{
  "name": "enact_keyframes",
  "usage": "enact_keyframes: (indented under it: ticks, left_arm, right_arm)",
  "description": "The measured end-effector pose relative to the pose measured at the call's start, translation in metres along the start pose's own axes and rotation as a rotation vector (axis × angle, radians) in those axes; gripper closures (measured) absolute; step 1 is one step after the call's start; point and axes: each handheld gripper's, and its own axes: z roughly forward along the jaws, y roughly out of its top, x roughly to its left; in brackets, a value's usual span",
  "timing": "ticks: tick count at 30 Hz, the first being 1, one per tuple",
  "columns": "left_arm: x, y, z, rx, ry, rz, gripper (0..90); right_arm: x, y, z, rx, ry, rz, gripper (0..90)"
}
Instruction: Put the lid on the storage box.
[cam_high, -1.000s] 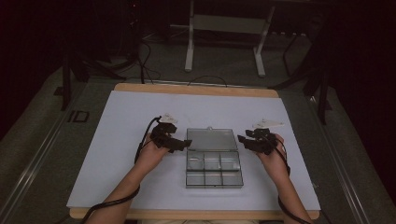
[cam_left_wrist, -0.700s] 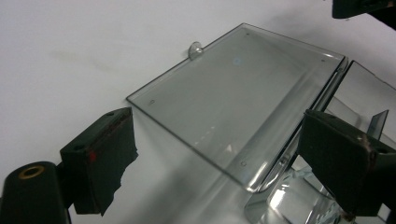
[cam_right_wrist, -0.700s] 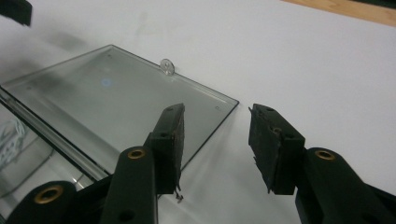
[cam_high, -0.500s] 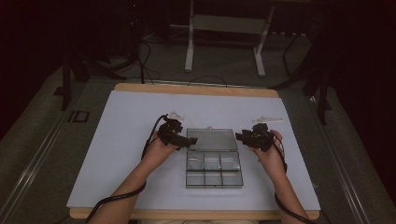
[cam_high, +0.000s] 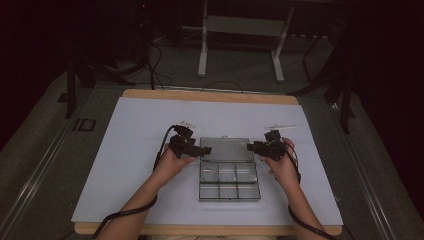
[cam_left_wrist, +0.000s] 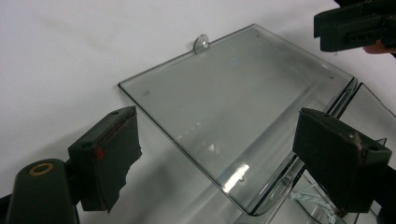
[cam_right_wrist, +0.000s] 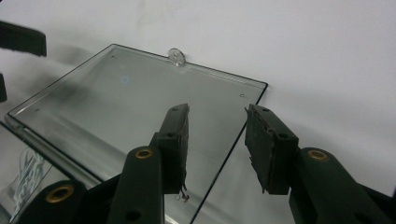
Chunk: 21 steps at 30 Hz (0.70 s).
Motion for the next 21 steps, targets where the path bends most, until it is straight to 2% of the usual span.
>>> enact_keyframes:
  ticks: [9, 14, 16, 21]
  left_arm:
    - [0.004, -0.003, 0.010, 0.051, -0.019, -0.049, 22.7]
    - [0.009, -0.004, 0.012, 0.045, -0.056, -0.093, 28.0]
    - [0.010, -0.004, 0.012, 0.049, -0.047, -0.095, 28.6]
    - [0.012, -0.005, 0.015, 0.064, -0.063, -0.117, 29.1]
  right_arm:
    - [-0.003, -0.001, 0.008, 0.040, 0.008, 0.035, 58.0]
    - [-0.004, -0.002, 0.013, 0.054, 0.022, 0.037, 55.8]
    - [-0.004, -0.003, 0.014, 0.061, 0.029, 0.041, 55.1]
    - [-0.004, -0.003, 0.018, 0.077, 0.034, 0.050, 53.7]
